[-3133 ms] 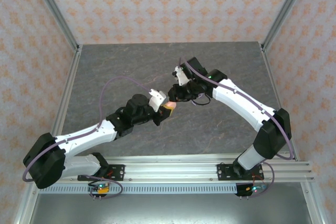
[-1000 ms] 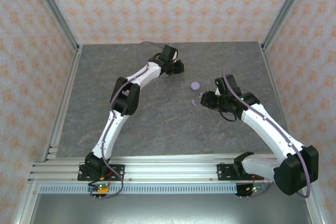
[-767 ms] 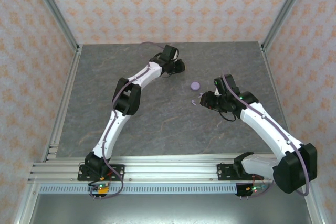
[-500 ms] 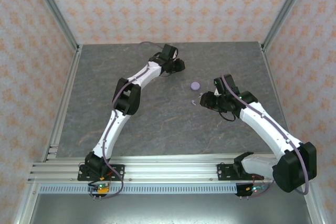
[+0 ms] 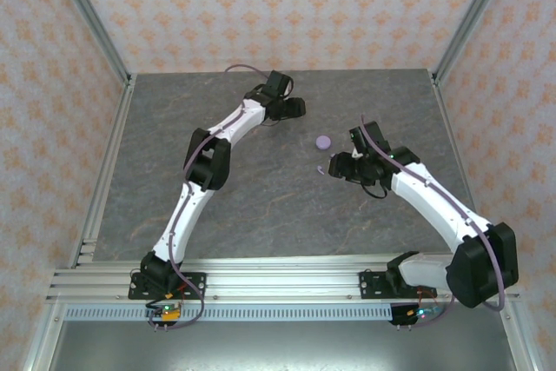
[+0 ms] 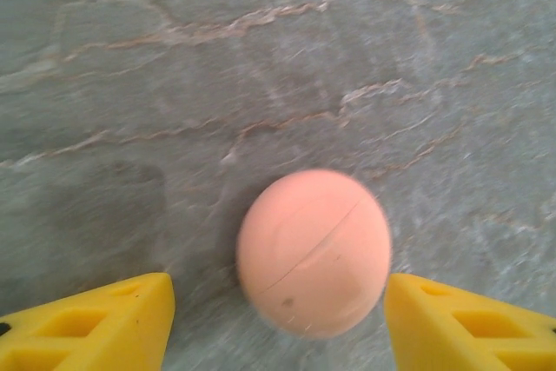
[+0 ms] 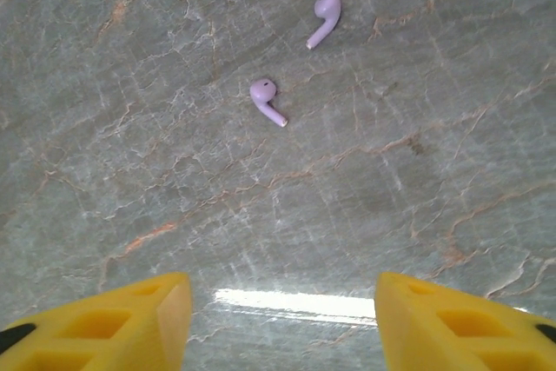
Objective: Insert wireless bluetooth earbuds into charging case
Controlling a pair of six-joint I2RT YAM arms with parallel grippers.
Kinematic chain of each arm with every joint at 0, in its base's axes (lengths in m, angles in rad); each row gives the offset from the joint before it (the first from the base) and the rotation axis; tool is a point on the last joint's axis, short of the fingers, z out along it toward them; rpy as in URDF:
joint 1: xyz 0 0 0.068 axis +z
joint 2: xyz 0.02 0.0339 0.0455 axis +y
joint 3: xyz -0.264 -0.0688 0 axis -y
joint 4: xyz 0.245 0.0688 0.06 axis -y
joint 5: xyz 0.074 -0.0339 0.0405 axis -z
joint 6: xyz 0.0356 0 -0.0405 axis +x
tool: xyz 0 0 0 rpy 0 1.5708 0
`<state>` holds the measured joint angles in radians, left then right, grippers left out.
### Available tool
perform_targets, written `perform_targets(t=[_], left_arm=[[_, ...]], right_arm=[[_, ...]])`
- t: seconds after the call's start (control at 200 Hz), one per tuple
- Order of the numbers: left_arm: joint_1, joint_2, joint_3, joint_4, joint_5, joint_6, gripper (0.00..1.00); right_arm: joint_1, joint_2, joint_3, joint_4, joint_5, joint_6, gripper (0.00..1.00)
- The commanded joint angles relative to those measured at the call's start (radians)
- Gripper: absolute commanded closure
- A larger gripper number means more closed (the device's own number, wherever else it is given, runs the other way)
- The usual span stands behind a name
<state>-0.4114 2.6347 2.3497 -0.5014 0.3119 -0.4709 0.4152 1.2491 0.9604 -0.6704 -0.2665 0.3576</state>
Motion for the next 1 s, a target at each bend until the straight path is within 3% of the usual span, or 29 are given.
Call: perform_targets(t=[0.0, 0.195, 0.491, 0.811, 0.996], left_arm=[[0.011, -0.161, -0.080, -0.077, -0.077, 0.086, 0.35], [0.010, -0.432, -0.395, -0.001, -0.099, 0.125, 0.35], [0.009, -0.840, -0.880, 0.074, -0.076, 0.096, 0.35], [-0.019, -1.154, -1.162, 0.037, -0.102, 0.046, 0.35], [-0.020, -1.290, -1.234, -0.049, -0.118, 0.054, 0.35]], right_arm=[[-0.005, 0.043, 0.065, -0.023, 0.079, -0.069, 0.38], [-0.013, 0.188, 0.159, -0.006, 0.112, -0.154, 0.34], [-0.027, 0.476, 0.379, -0.017, 0.052, -0.253, 0.26], [-0.034, 0.720, 0.597, -0.086, 0.115, -0.278, 0.26], [-0.047, 0.829, 0.696, -0.128, 0.129, -0.275, 0.28]])
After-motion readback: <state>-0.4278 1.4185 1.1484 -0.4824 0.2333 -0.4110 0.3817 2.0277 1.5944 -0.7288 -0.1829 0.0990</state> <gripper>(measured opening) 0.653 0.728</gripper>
